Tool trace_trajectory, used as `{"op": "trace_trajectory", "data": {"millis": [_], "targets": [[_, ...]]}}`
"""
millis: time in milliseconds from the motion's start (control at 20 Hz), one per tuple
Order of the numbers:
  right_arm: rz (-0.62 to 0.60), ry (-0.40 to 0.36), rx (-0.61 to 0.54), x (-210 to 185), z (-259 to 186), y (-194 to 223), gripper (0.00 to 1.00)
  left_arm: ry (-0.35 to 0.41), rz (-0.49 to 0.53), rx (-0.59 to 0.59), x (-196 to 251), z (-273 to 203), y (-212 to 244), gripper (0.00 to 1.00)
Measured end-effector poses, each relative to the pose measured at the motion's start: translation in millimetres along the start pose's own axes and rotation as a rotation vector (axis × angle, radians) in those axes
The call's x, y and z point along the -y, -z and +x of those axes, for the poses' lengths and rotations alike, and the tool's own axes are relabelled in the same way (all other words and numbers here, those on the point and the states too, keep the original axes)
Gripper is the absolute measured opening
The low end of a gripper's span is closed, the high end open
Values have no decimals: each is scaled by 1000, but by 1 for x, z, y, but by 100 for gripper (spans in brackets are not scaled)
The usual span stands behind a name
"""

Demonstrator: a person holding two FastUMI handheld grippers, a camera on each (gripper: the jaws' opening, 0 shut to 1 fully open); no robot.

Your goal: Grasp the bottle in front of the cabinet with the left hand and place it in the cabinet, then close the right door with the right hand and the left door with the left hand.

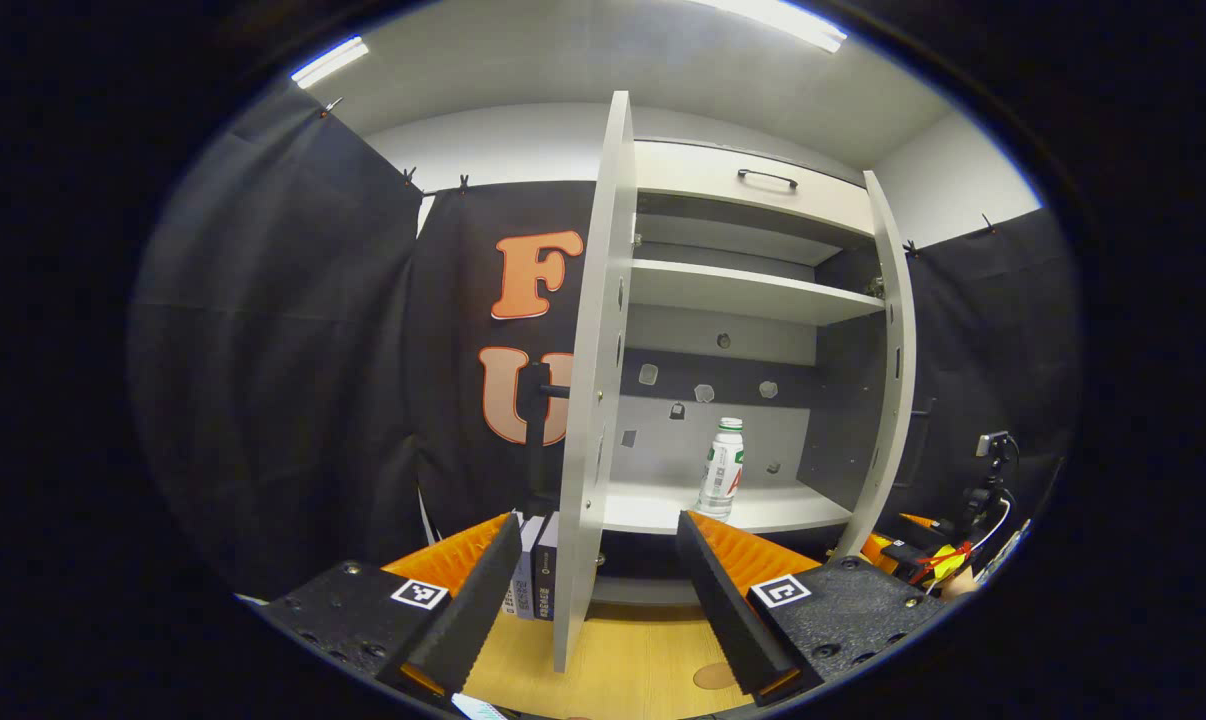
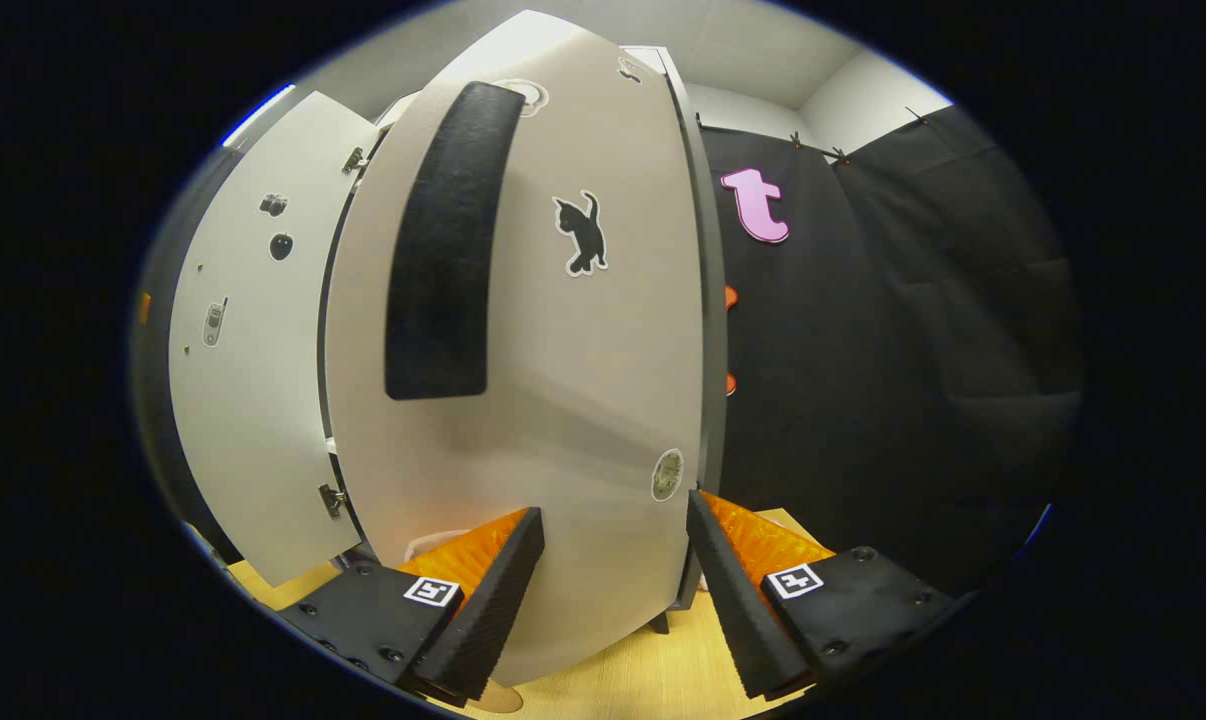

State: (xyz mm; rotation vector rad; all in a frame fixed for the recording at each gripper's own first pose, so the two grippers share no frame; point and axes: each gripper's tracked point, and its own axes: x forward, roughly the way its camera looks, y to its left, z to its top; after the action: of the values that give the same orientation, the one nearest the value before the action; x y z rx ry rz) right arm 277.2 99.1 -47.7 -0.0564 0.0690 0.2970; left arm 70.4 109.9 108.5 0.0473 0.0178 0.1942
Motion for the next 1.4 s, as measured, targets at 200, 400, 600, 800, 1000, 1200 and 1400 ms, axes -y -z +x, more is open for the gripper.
{"op": "trace_trajectory", "data": {"millis": [200,400,600,800,1000,1200,1400], "targets": [[4,-7,-29,-9,33,7,96,-25,-2,-3,-10,-1,4,95],[-28,5,-15,-4,32,5,94,-54,-1,-2,-26,-2,7,95],[-5,1,-16,-5,34,5,95,-58,-19,-6,-34,5,12,93],[-17,11,-18,-5,34,5,95,-63,-11,-15,-44,13,18,95],[-18,30,-22,-5,33,4,94,-54,-20,-23,-55,20,24,95],[-16,60,-28,-5,31,4,94,-68,-16,-34,-77,33,29,95],[-23,86,-38,-5,29,3,94,-73,22,-44,-97,46,41,95]]}}
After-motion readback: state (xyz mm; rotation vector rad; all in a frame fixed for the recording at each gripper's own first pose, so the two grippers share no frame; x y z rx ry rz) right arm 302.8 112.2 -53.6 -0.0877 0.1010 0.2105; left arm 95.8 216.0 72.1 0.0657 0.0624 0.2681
